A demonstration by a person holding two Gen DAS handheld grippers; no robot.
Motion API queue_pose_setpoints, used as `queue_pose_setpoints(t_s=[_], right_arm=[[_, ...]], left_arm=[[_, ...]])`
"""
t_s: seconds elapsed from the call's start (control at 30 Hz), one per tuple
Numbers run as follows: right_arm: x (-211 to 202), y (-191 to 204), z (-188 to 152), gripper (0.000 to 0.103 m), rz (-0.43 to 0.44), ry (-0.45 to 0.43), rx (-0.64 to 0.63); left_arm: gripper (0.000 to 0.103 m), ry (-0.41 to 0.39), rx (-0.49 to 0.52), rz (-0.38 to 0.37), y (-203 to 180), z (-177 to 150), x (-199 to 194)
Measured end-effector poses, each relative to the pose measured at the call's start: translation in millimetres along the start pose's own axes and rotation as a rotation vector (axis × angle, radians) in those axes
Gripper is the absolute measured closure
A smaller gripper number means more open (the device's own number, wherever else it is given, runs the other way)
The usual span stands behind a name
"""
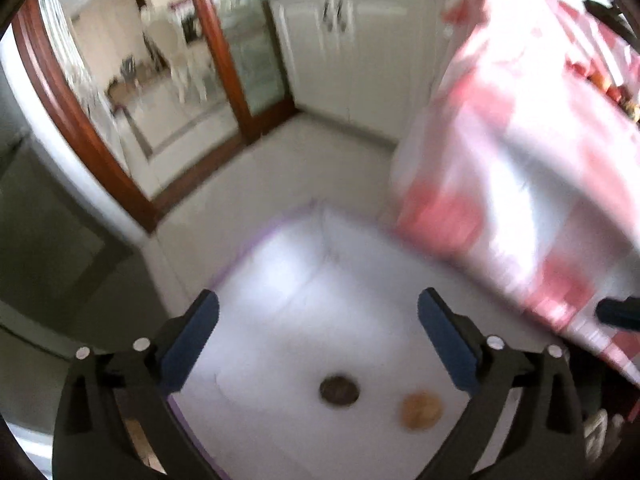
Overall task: Organize fruits
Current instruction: 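Open the left tool to drop the dark fruit while the right releases the melon, then return to the table and grasp an orange mandarin with the right tool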
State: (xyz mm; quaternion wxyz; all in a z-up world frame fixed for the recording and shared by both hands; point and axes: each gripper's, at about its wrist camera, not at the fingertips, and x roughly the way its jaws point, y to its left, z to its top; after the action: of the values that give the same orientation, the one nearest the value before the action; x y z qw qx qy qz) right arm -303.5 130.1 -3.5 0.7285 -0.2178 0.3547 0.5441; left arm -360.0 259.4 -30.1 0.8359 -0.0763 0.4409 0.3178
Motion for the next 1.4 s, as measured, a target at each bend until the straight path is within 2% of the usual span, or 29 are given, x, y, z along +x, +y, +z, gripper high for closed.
queue_pose_setpoints(t_s=[0.03,0.1,0.2,0.27,0.33,0.43,0.57,0.7,0.77,0.87,0.93,1.03,1.13,1.3,1.4], right_arm=[[-14,-8,1,0.016,-0.018,-0.045,0.016],[-41,-27,0,0.016,-0.073,-0.124,0.06],[-87,-72,-6,0.016,-0.212,-0.213,0.157],[-122,-110,-18,0.016,-0.332,-0.265,0.242],[-147,-144,-30,0.016,-0.425,-0.292,0.33],[-189,-197,-56,0.016,-0.501,-0.33,0.468],[-219,-272,-101,0.016,-0.615,-0.361,0.692],[-230,-351,-139,0.016,-0.667,-0.363,0.875],[-224,-385,-145,0.016,-0.641,-0.312,0.884],[-214,-424,-148,0.016,-0.692,-0.271,0.901],[-207,-442,-147,0.016,-0.682,-0.245,0.928],[-194,-475,-135,0.016,-0.655,-0.202,0.955],[-177,-503,-114,0.018,-0.663,-0.16,0.917],[-153,-533,-96,0.032,-0.631,-0.101,0.887],[-145,-540,-90,0.046,-0.638,-0.08,0.858]], left_arm=[[0.001,-0.052,0.011,-0.005,-9,12,-13],[0.001,-0.125,0.027,-0.028,-23,34,-33],[0.001,-0.221,0.063,-0.099,-60,67,-60],[0.001,-0.274,0.099,-0.18,-95,92,-79],[0.001,-0.292,0.13,-0.256,-131,112,-86],[0.001,-0.295,0.188,-0.383,-193,141,-88],[0.001,-0.256,0.255,-0.511,-287,172,-68],[0.001,-0.188,0.283,-0.583,-358,185,-31],[0.001,-0.151,0.293,-0.592,-379,188,-15],[0.001,-0.104,0.276,-0.605,-398,192,6],[0.002,-0.054,0.245,-0.645,-402,199,17],[0.002,-0.04,0.208,-0.698,-399,202,26],[0.002,-0.06,0.182,-0.711,-393,201,23],[0.002,-0.101,0.212,-0.688,-392,197,13],[0.002,-0.118,0.229,-0.676,-395,195,10]])
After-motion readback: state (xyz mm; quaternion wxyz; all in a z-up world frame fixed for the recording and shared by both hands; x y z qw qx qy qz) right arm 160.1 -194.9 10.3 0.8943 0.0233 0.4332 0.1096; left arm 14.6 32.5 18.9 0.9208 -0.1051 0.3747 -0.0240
